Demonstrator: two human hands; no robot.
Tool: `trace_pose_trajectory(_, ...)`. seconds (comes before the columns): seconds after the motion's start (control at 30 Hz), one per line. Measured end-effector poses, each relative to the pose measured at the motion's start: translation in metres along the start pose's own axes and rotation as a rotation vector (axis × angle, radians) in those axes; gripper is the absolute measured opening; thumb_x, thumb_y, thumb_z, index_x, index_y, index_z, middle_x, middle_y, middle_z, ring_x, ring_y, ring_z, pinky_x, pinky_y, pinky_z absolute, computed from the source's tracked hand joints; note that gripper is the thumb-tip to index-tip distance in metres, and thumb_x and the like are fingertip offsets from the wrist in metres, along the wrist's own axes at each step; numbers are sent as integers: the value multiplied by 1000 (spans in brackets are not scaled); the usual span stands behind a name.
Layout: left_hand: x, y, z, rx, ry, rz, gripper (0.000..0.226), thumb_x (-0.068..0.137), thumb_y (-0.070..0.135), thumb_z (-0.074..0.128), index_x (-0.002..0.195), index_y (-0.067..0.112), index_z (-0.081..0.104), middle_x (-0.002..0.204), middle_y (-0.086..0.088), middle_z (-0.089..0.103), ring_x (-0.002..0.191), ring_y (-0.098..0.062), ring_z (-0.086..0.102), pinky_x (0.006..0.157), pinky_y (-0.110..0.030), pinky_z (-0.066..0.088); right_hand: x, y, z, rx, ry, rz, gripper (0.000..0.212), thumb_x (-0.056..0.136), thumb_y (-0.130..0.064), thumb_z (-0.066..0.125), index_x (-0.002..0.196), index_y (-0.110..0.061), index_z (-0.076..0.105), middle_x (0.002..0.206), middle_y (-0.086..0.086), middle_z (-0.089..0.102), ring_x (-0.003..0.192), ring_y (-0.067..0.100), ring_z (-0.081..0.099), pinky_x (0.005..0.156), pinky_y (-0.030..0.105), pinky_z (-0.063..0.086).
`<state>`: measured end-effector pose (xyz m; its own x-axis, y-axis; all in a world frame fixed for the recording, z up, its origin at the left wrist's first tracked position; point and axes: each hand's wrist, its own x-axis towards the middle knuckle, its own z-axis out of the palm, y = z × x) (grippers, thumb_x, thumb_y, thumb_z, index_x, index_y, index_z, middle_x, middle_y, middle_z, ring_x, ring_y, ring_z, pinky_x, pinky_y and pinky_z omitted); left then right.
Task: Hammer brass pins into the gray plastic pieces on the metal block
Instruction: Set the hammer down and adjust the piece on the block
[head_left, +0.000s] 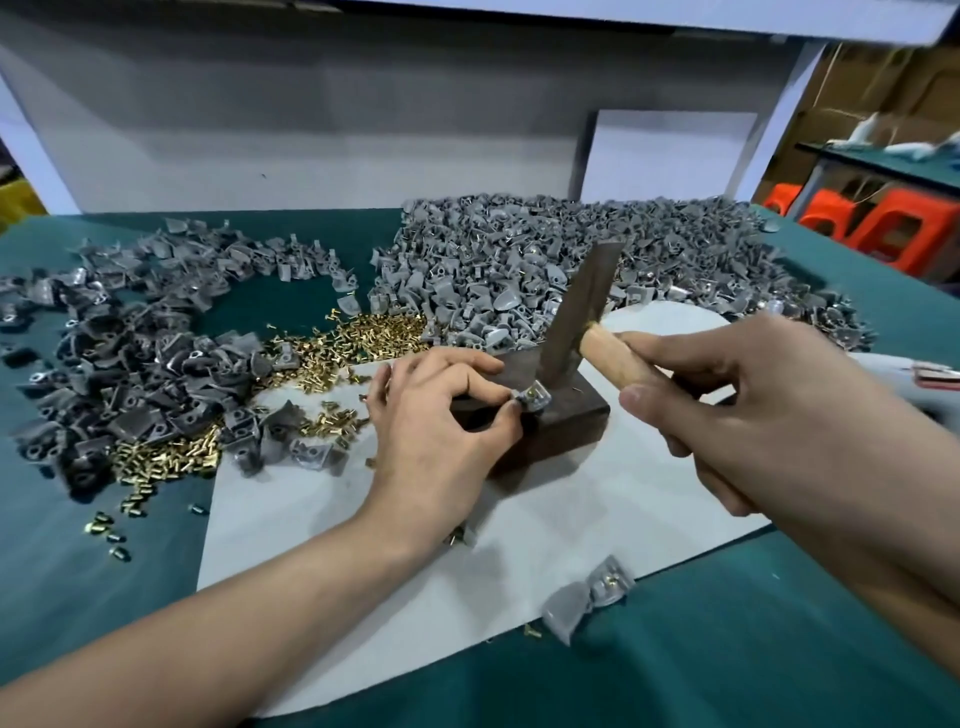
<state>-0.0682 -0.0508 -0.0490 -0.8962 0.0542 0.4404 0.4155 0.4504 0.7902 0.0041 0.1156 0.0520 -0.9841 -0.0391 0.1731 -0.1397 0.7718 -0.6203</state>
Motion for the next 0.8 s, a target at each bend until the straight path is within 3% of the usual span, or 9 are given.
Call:
trace_pose_trajectory(0.17,-1,-3,1,-35,-5,4,29,75,21,78,61,37,58,94,27,58,102,15,40,108,-49,25,2,-14,-15,36,131,-63,15,73,-40,52,74,-47,66,54,-4,60,25,17,48,30,19,37)
trace_pose_trajectory(0.23,-1,-3,1,-62,0,2,30,75,19,77,60,37,58,94,26,59,103,10,43,106,-49,29,2,-20,-12,-22,137,-77,22,74,-41,52,92,-49,62,51,-6,59,24,14,46,29,19,36)
trace_pose_trajectory(0.27,-1,-3,1,-72,1,7,31,75,18,78,61,37,59,94,25,59,104,3,47,104,-49,32,2,-21,-7,-87,103,-70,24,77,-39,52,97,-40,65,49,-2,57,25,14,44,33,23,40)
trace_pose_trajectory(0.37,-1,-3,1,-89,-10,20,27,75,17,78,63,35,61,94,22,58,104,-15,52,98,-49,36,5,-15,9,-206,-65,-20,23,89,-28,55,105,-17,68,52,3,53,54,10,54,50,30,44)
trace_pose_trajectory(0.47,-1,-4,2,-113,0,7,29,75,16,79,63,36,60,93,23,56,104,-16,52,98,-49,37,6,-17,-2,-155,24,-29,25,80,-36,54,99,-29,68,52,0,59,32,14,48,40,30,46)
trace_pose_trajectory(0.57,-1,-3,2,-131,11,-18,32,75,15,79,61,37,59,92,24,56,103,-15,52,99,-48,37,4,-24,-12,-105,154,-47,31,76,-38,55,103,-34,67,50,-25,57,24,15,46,27,17,35)
trace_pose_trajectory(0.7,-1,-5,0,-104,-11,11,29,75,16,78,64,36,59,93,21,56,103,-17,53,97,-49,38,4,-12,5,-307,-62,0,22,88,-31,54,97,-16,68,54,2,55,52,18,54,52,32,44)
trace_pose_trajectory(0.73,-1,-5,0,-103,-7,10,29,75,16,78,64,36,60,93,22,56,103,-17,53,97,-49,38,4,-10,3,-299,-51,-2,25,86,-34,54,99,-18,68,54,4,55,51,18,54,52,34,45)
trace_pose_trajectory(0.8,-1,-4,0,-111,-11,-18,28,76,18,78,63,35,60,93,23,56,104,-14,52,98,-47,38,2,-19,-10,-200,78,-59,29,78,-45,55,103,-33,63,53,2,58,34,18,49,36,29,41)
